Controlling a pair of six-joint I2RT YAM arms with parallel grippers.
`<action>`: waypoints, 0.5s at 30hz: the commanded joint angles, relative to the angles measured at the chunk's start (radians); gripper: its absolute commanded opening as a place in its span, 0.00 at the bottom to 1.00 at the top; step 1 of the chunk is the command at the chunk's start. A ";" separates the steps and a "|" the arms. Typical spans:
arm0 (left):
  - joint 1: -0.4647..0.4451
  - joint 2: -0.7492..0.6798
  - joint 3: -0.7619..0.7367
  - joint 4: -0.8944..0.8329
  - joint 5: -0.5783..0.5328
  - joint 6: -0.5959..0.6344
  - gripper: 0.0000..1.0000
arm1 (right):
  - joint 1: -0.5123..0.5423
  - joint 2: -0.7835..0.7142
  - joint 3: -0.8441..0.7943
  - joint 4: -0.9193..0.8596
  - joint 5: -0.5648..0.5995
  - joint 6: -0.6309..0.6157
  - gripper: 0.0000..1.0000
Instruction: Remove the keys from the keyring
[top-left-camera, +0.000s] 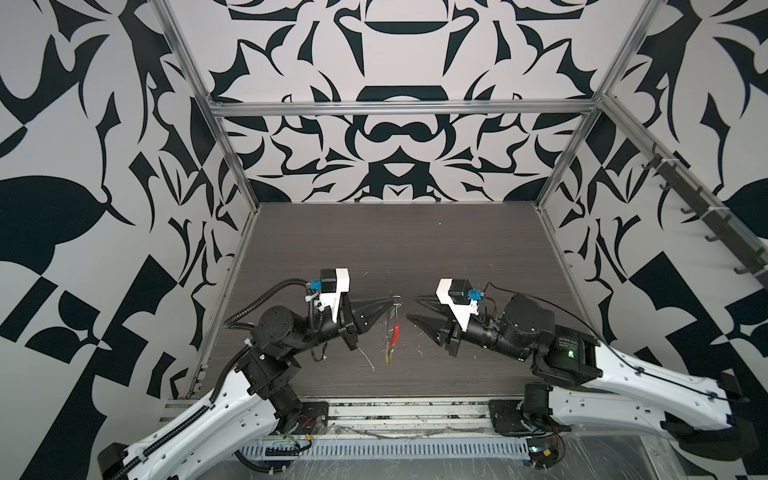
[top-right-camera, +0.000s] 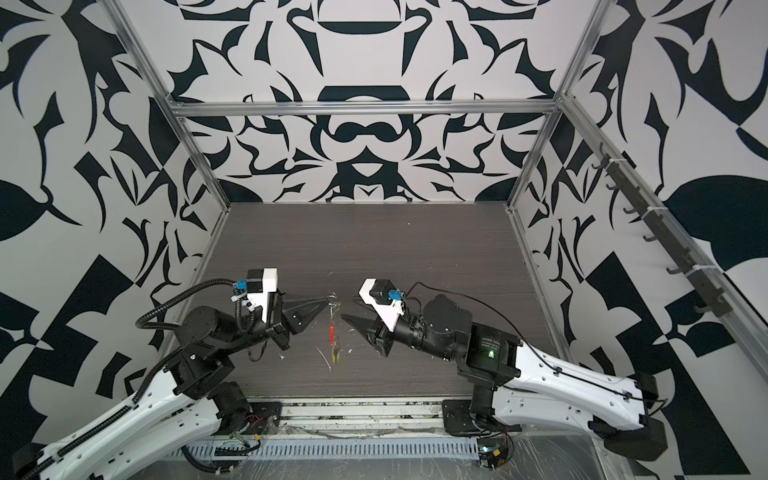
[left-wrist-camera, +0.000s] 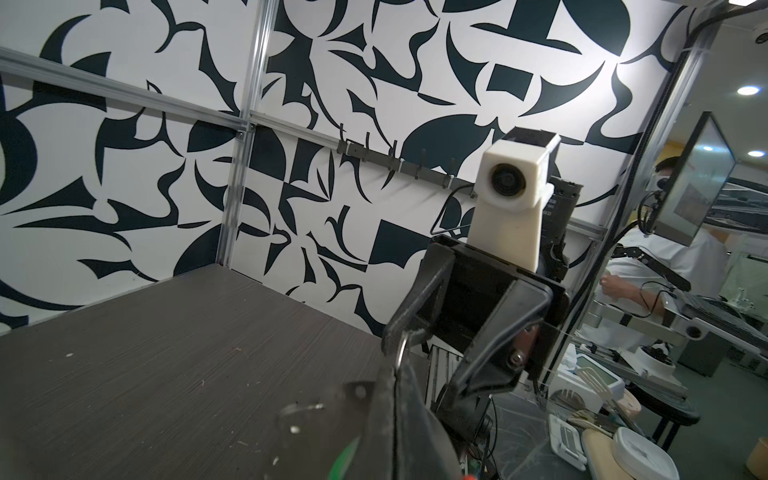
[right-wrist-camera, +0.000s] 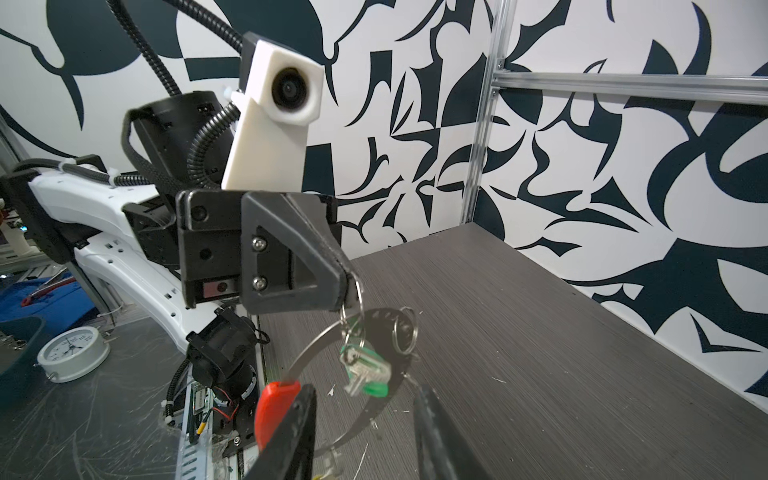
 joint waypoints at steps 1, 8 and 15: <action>0.002 0.000 0.006 0.071 0.061 -0.027 0.00 | 0.002 0.010 0.031 0.074 0.004 -0.014 0.42; 0.002 0.006 0.003 0.071 0.070 -0.029 0.00 | 0.001 0.016 0.035 0.137 -0.055 -0.001 0.41; 0.002 -0.002 -0.001 0.063 0.058 -0.025 0.00 | 0.002 -0.002 0.015 0.200 -0.080 0.062 0.45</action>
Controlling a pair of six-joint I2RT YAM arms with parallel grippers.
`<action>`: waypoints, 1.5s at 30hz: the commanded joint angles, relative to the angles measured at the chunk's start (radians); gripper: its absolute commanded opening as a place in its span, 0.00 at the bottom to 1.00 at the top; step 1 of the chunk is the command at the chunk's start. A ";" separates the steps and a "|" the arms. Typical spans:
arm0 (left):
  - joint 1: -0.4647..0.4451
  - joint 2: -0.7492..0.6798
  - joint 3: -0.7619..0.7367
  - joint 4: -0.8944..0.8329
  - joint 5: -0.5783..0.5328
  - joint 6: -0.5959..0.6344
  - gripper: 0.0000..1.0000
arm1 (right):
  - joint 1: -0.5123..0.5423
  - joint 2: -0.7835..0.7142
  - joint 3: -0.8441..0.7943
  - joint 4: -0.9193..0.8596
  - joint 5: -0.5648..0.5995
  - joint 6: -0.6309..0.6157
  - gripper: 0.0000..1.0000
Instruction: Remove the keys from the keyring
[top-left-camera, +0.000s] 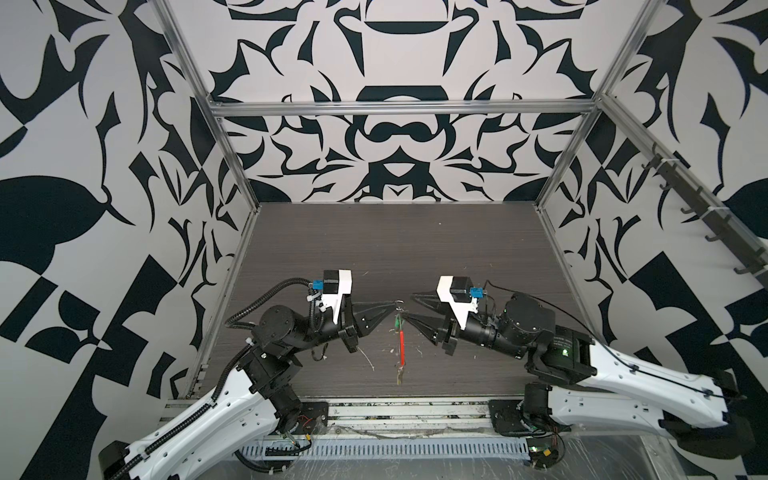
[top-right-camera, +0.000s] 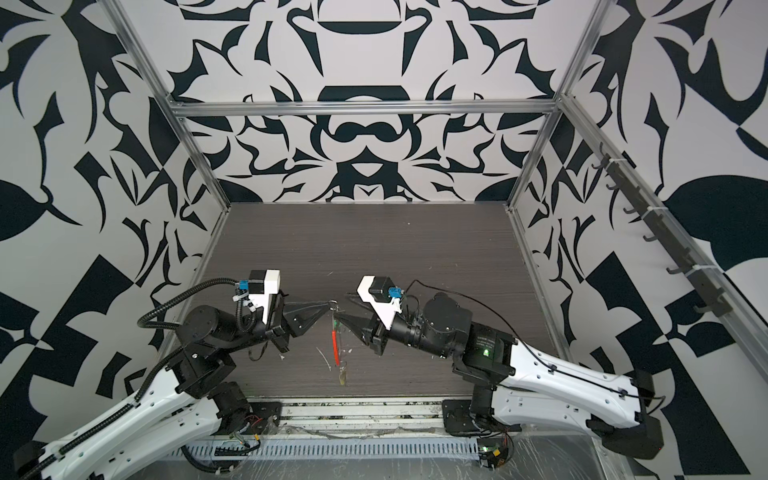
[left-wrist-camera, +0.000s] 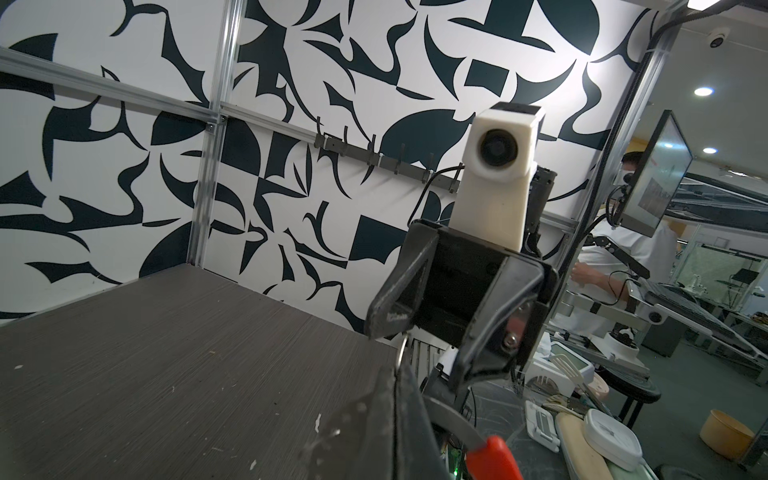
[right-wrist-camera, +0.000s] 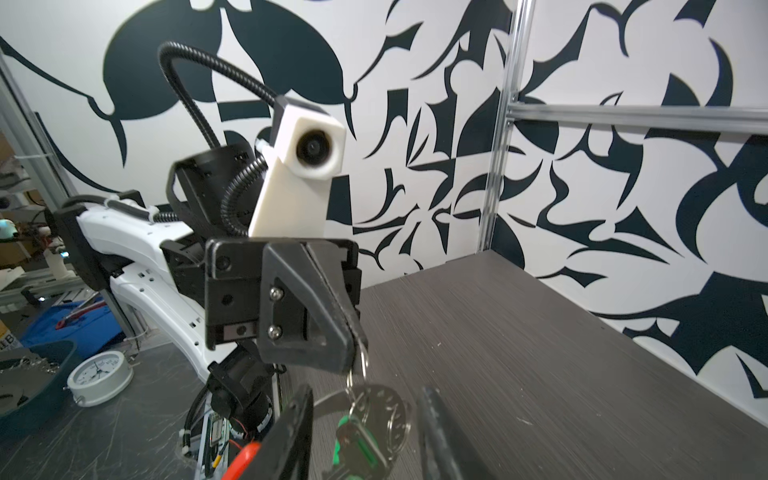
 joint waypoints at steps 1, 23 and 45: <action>0.002 -0.015 -0.002 0.042 0.003 -0.004 0.00 | 0.001 -0.012 0.022 0.083 -0.035 0.044 0.45; 0.002 -0.009 -0.017 0.057 -0.011 -0.009 0.00 | -0.038 0.039 0.076 0.040 -0.100 0.145 0.25; 0.002 -0.003 -0.034 0.081 -0.033 -0.015 0.00 | -0.119 0.067 0.073 0.036 -0.218 0.236 0.15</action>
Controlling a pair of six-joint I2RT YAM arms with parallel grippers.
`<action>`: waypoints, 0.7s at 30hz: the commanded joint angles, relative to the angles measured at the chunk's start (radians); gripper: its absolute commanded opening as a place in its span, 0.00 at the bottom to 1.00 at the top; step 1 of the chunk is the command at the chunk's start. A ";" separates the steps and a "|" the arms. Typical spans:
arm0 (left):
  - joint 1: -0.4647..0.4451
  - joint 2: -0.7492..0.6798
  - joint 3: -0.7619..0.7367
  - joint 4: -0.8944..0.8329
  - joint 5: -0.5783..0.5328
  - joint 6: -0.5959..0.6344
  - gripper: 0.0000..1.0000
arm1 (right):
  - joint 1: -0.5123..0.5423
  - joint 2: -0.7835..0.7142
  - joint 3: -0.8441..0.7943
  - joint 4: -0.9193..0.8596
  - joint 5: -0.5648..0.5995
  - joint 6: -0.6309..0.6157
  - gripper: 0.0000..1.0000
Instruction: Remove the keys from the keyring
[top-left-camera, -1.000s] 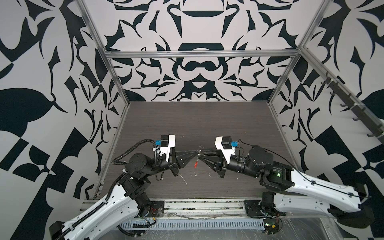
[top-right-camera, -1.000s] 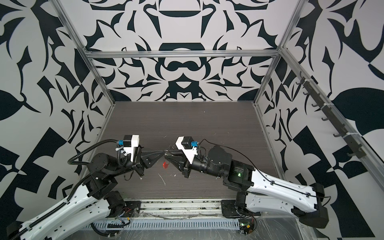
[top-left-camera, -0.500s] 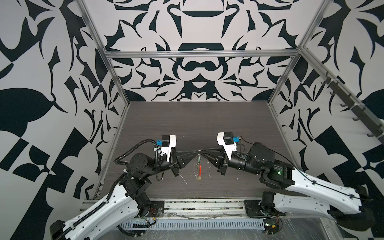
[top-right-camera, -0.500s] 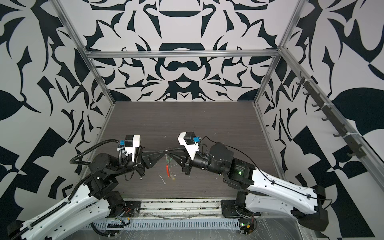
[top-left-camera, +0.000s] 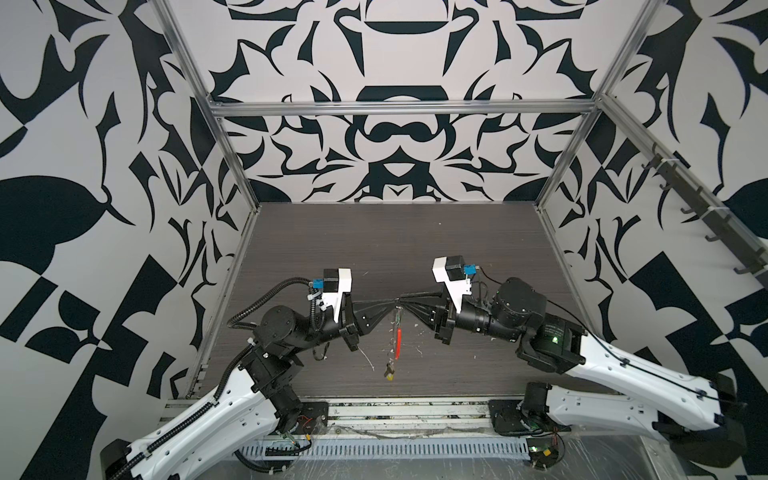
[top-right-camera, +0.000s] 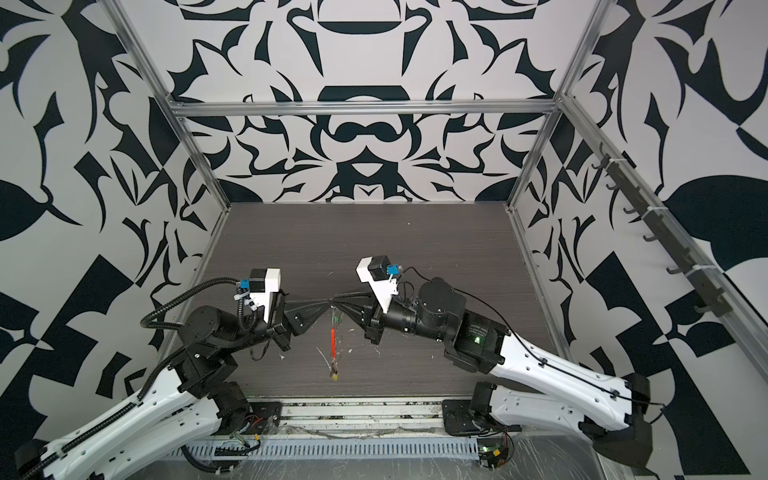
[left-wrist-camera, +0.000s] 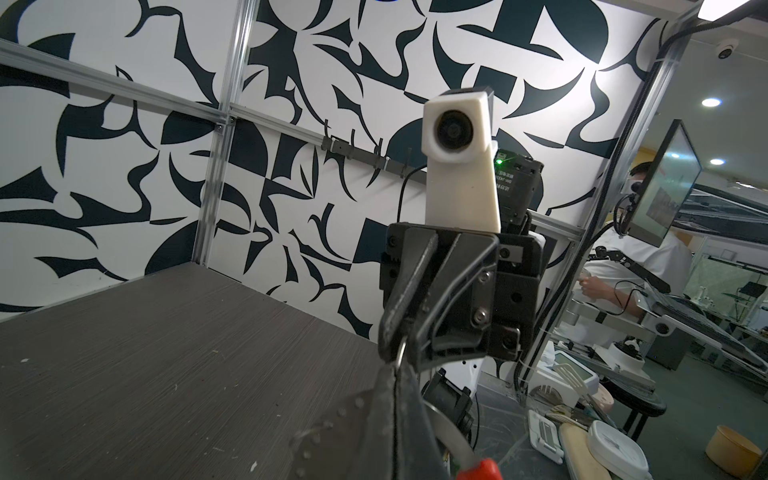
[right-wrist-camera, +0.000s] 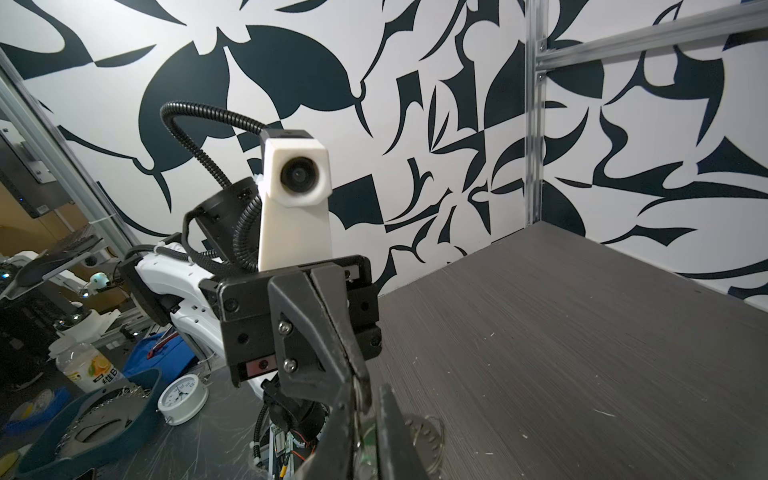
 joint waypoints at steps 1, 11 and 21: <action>0.001 -0.012 -0.020 0.054 -0.010 0.003 0.00 | -0.006 -0.006 0.030 0.033 -0.021 0.022 0.14; 0.001 -0.012 -0.021 0.048 -0.014 0.000 0.00 | -0.011 -0.013 0.015 0.033 -0.010 0.032 0.00; 0.001 -0.008 -0.011 0.000 -0.031 -0.010 0.12 | -0.052 -0.013 0.012 0.002 -0.036 0.053 0.00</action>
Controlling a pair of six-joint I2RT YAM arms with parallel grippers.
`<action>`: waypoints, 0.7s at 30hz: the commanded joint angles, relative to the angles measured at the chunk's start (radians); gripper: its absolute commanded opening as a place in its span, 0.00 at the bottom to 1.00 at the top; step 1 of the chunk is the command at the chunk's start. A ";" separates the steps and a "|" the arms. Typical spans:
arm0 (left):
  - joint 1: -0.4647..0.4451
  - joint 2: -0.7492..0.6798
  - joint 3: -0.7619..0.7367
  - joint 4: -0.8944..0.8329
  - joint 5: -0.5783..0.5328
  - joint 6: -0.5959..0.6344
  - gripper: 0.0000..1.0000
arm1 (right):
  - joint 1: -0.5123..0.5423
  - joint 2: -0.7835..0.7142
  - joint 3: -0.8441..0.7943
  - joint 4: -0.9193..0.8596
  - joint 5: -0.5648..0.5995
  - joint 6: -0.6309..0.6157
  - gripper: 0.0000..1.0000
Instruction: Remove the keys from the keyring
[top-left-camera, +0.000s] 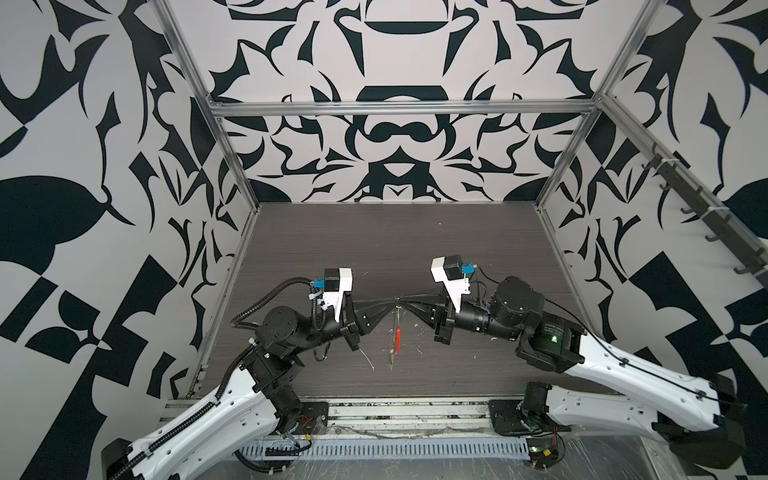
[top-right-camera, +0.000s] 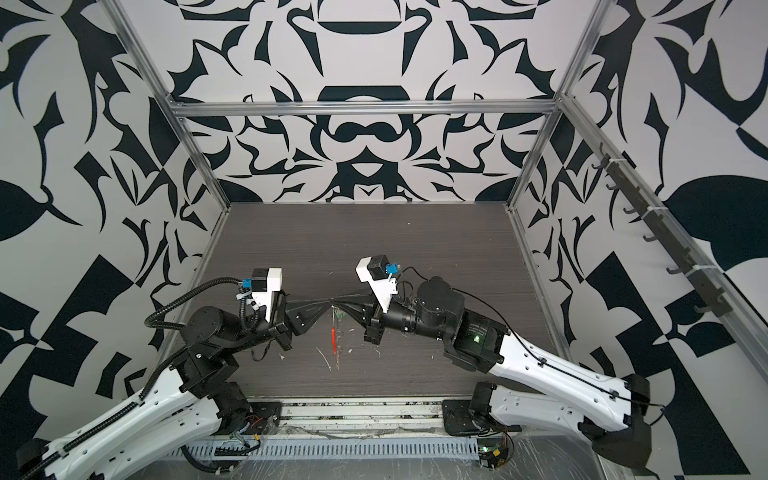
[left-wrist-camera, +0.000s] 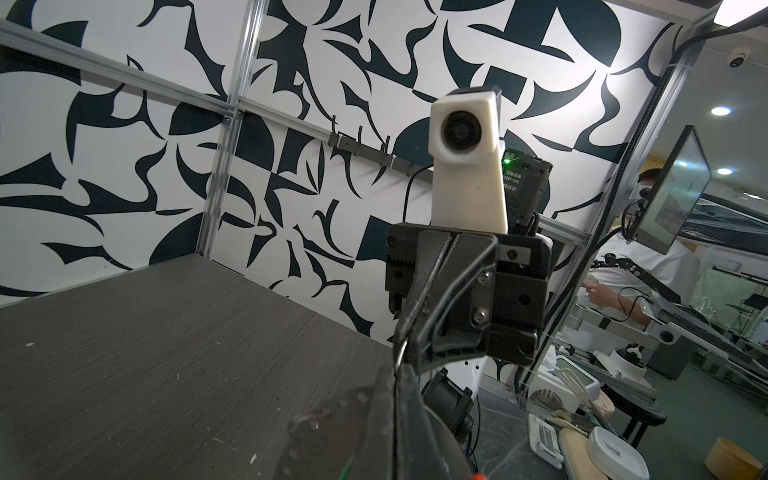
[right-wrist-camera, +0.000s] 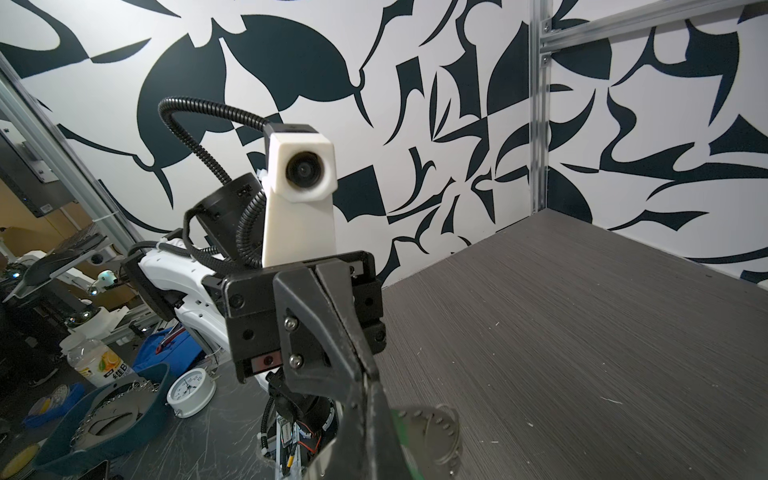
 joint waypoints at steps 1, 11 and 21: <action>0.001 -0.010 0.001 -0.003 -0.015 0.001 0.18 | -0.033 -0.016 0.012 0.023 -0.019 0.037 0.00; 0.001 -0.042 0.028 -0.130 -0.021 0.038 0.43 | -0.190 -0.014 0.037 -0.079 -0.195 0.076 0.00; 0.001 0.024 0.158 -0.383 0.017 0.073 0.47 | -0.286 0.051 0.140 -0.302 -0.375 -0.039 0.00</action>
